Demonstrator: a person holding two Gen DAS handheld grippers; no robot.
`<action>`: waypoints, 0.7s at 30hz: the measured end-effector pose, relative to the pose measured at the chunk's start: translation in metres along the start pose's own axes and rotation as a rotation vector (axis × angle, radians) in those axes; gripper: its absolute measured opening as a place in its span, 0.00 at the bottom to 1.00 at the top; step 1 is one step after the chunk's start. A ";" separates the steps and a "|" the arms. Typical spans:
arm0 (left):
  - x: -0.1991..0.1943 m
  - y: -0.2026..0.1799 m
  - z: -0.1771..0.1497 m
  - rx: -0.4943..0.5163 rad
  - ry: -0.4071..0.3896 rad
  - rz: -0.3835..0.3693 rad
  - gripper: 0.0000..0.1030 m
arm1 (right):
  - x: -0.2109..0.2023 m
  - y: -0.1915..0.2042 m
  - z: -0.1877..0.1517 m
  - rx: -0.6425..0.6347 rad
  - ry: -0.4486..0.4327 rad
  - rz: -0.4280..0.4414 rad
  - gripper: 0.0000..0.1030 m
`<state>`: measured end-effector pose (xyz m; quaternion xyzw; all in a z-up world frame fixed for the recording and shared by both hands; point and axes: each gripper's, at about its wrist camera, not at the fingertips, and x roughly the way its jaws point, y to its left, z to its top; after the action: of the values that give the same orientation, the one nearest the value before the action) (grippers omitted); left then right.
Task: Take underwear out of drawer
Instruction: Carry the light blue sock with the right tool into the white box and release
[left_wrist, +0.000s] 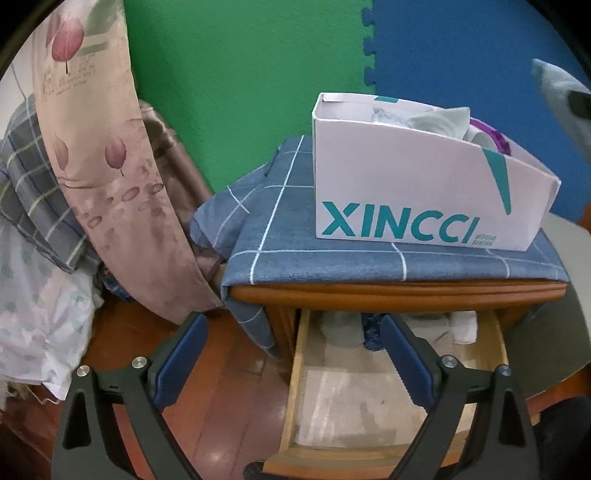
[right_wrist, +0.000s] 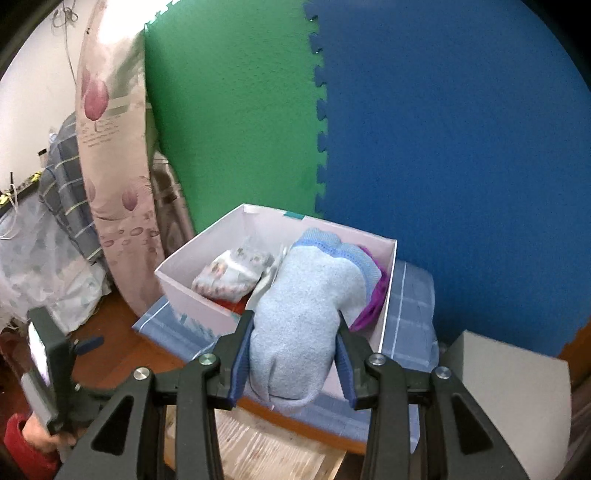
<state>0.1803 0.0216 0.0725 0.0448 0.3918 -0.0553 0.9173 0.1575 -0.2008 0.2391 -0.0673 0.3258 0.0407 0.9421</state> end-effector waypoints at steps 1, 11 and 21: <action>0.001 0.001 0.000 -0.007 0.008 -0.007 0.91 | 0.006 0.001 0.006 -0.012 0.008 -0.009 0.39; 0.007 0.003 -0.002 -0.019 0.034 -0.003 0.91 | 0.075 0.007 0.034 -0.069 0.121 -0.068 0.39; 0.008 0.010 -0.002 -0.057 0.047 -0.011 0.91 | 0.126 0.006 0.033 -0.095 0.206 -0.132 0.40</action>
<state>0.1857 0.0316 0.0662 0.0176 0.4148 -0.0479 0.9085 0.2757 -0.1862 0.1859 -0.1371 0.4134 -0.0131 0.9001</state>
